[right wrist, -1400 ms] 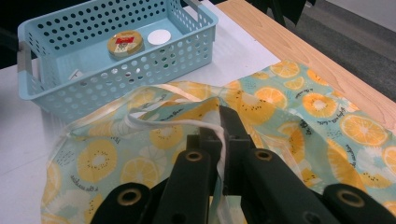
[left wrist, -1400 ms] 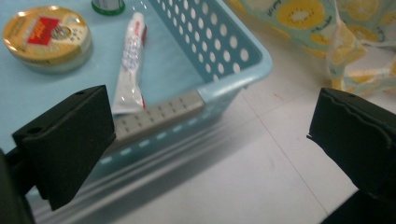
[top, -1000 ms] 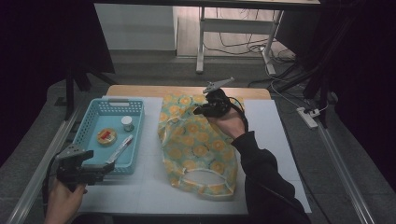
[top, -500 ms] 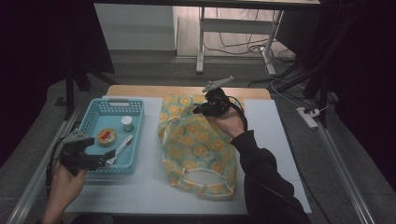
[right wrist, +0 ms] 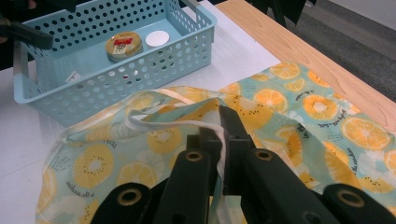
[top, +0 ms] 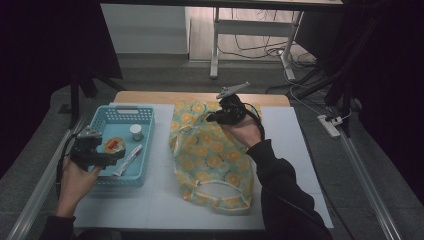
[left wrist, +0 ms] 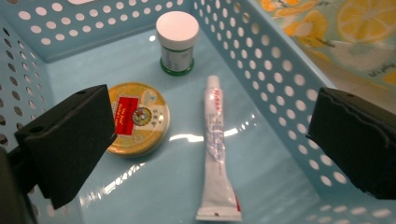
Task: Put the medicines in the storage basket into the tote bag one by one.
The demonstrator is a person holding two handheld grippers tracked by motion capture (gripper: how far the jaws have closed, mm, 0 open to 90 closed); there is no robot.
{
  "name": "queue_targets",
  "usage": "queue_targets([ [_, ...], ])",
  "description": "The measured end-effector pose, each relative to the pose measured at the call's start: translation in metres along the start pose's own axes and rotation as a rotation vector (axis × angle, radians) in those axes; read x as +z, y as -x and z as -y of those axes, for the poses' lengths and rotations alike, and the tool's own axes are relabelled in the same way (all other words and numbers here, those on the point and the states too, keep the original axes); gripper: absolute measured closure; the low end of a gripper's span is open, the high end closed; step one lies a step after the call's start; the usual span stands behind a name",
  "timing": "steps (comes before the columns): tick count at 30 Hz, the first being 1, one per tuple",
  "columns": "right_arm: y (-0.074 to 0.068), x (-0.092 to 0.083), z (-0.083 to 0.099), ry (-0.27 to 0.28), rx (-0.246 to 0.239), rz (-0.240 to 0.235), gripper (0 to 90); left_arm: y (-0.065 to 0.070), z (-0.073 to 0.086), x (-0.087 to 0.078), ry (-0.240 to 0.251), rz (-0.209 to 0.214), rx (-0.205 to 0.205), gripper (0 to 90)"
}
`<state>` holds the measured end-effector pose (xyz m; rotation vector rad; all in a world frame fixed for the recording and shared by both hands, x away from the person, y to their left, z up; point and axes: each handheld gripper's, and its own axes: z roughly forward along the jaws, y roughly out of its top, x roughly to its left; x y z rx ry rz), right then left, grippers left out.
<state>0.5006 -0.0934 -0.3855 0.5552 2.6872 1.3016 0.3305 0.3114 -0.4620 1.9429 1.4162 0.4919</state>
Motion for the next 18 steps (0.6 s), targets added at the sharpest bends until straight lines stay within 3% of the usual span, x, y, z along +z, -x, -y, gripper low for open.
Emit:
queue_targets([
  [9,0.000,0.002,0.001,-0.008,-0.004,-0.001,90.0,-0.019,-0.011,0.021,-0.050,-0.012,-0.044,0.0],
  [18,0.000,0.003,0.001,-0.012,-0.004,-0.002,90.0,-0.031,-0.019,0.039,-0.085,-0.057,-0.029,0.0],
])
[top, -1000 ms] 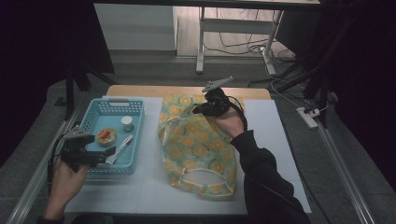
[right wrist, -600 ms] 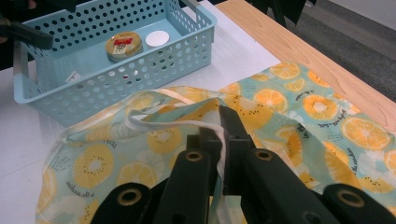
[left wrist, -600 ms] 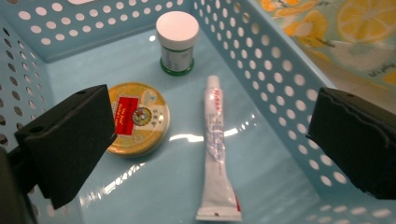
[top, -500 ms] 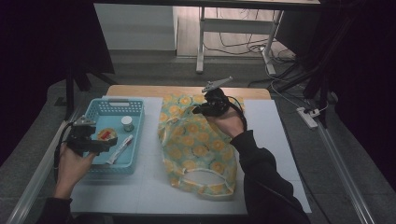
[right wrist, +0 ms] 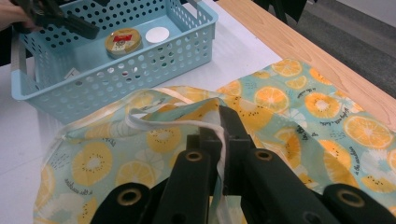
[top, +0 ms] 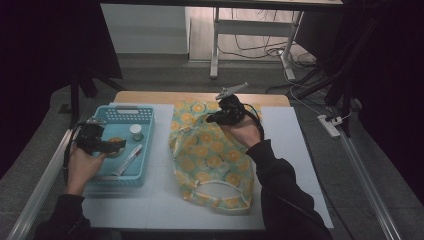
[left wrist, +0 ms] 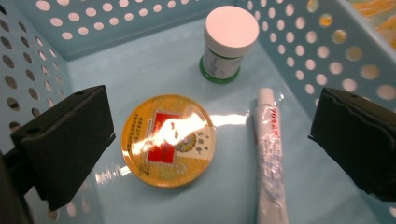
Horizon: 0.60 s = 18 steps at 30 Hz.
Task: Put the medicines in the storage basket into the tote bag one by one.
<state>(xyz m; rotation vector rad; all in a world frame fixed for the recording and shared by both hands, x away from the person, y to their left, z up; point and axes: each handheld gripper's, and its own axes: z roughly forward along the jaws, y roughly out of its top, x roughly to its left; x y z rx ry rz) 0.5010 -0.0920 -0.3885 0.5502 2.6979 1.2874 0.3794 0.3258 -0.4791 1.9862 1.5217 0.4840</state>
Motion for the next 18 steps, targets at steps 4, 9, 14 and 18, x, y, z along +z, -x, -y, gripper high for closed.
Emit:
queue_targets([
  [4,0.000,0.000,0.000,-0.002,-0.003,-0.001,90.0,-0.001,-0.003,0.008,-0.014,-0.018,0.003,0.0],
  [9,0.001,0.000,0.000,0.000,-0.001,-0.002,90.0,-0.005,-0.007,0.019,-0.054,-0.019,-0.015,0.0],
  [14,0.001,0.000,0.001,-0.003,-0.003,-0.005,90.0,-0.007,-0.008,0.030,-0.073,-0.030,-0.006,0.0],
  [18,0.001,0.000,0.001,-0.003,-0.002,-0.005,90.0,-0.009,-0.007,0.038,-0.107,-0.024,-0.001,0.0],
])
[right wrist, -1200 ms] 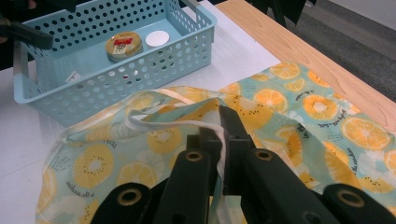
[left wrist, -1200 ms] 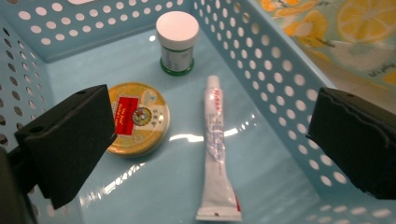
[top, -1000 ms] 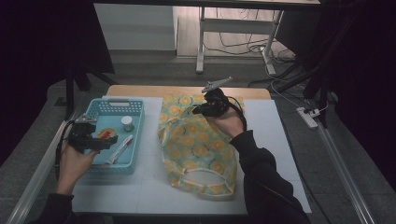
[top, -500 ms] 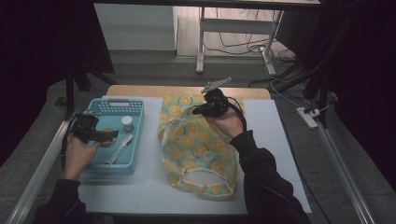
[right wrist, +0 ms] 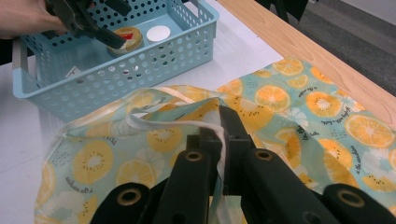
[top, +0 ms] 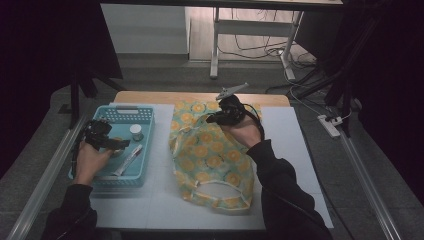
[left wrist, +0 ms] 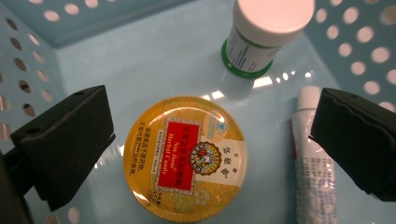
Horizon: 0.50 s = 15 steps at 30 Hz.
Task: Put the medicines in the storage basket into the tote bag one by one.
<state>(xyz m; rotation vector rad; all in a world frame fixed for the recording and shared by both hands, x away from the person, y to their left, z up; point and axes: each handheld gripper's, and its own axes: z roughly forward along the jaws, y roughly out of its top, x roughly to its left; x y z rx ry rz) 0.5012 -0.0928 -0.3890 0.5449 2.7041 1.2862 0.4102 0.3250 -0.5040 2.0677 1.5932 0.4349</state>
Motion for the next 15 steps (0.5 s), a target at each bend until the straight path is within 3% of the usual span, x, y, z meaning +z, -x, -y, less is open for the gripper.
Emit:
queue_targets([
  [8,0.000,0.000,0.001,-0.001,-0.001,-0.002,90.0,-0.004,-0.001,0.012,-0.065,-0.008,0.000,0.0],
  [15,0.000,0.002,0.003,-0.004,0.002,-0.005,90.0,-0.006,0.000,0.021,-0.124,0.011,-0.010,0.0],
])
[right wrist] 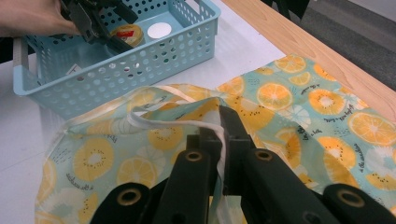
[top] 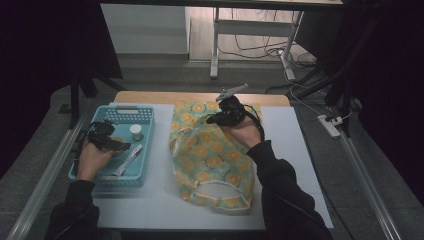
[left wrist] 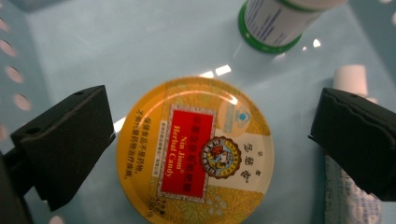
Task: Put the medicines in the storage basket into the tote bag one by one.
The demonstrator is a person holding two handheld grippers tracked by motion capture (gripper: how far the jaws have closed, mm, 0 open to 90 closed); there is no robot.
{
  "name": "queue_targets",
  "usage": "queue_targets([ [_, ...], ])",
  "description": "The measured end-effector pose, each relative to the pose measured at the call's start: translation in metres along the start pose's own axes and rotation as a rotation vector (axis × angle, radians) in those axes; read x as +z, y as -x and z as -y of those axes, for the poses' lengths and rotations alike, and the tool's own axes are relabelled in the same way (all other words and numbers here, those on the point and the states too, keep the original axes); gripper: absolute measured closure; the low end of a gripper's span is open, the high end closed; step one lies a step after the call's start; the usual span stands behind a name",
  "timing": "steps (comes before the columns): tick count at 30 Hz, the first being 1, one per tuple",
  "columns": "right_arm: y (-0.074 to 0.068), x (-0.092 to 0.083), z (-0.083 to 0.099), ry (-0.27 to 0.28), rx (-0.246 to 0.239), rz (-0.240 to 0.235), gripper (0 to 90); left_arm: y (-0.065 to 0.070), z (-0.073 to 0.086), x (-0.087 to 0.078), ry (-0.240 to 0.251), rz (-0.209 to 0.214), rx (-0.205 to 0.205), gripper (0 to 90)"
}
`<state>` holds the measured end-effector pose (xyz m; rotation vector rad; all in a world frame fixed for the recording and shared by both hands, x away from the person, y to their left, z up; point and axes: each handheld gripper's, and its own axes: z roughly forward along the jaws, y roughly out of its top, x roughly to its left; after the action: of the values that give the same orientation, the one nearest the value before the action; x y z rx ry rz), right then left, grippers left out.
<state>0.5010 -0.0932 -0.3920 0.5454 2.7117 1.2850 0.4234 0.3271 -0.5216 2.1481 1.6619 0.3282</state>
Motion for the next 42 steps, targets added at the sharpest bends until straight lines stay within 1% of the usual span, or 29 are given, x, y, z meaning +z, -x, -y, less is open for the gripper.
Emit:
queue_targets([
  [2,0.000,0.000,0.000,-0.002,-0.001,-0.001,90.0,0.000,0.000,0.002,-0.028,0.009,-0.003,0.0],
  [4,0.000,0.000,0.000,-0.002,-0.002,-0.002,90.0,0.000,0.000,0.003,-0.046,0.007,-0.006,0.0],
  [6,0.000,0.001,0.001,-0.001,-0.001,-0.003,90.0,0.001,-0.001,0.003,-0.050,0.011,-0.021,0.0],
  [9,0.001,0.000,0.002,-0.002,0.003,-0.001,90.0,0.001,-0.001,0.002,-0.077,0.018,-0.019,0.0],
  [10,0.001,0.000,0.002,-0.001,0.003,-0.001,90.0,0.001,-0.002,0.002,-0.081,0.021,-0.027,0.4],
  [11,0.001,0.000,0.002,-0.001,0.002,-0.002,90.0,0.000,-0.002,0.001,-0.080,0.023,-0.037,2.0],
  [12,0.001,0.000,0.002,-0.001,0.003,-0.001,90.0,0.000,-0.002,0.001,-0.084,0.027,-0.037,3.1],
  [14,0.001,0.000,0.003,0.000,0.004,-0.001,90.0,0.000,-0.002,0.000,-0.096,0.030,-0.026,4.9],
  [18,0.002,0.000,0.003,0.000,0.004,-0.002,90.0,0.001,-0.002,-0.002,-0.129,0.026,-0.001,13.5],
  [21,0.001,0.001,0.003,0.001,0.003,-0.003,90.0,0.001,-0.001,-0.002,-0.143,0.020,0.015,18.3],
  [24,0.001,0.002,0.003,-0.002,0.002,-0.004,90.0,0.002,0.000,-0.003,-0.146,0.020,0.023,19.2],
  [27,0.001,0.002,0.004,-0.002,0.002,-0.004,90.0,0.001,-0.001,-0.004,-0.151,0.020,0.021,19.7],
  [30,0.002,0.002,0.005,0.000,0.005,-0.003,90.0,0.001,0.000,-0.004,-0.147,0.007,0.022,19.8],
  [32,0.003,0.001,0.005,0.001,0.006,-0.002,90.0,0.000,0.000,-0.006,-0.136,0.006,0.015,19.9],
  [37,0.004,0.000,0.006,0.004,0.009,0.003,90.0,0.000,-0.002,-0.016,-0.084,0.032,0.008,19.9],
  [39,0.004,0.000,0.005,0.007,0.008,0.004,90.0,0.001,-0.003,-0.021,-0.069,0.042,0.015,20.0],
  [42,0.004,0.001,0.005,0.009,0.009,0.004,90.0,0.004,-0.005,-0.028,-0.032,0.072,0.026,20.0],
])
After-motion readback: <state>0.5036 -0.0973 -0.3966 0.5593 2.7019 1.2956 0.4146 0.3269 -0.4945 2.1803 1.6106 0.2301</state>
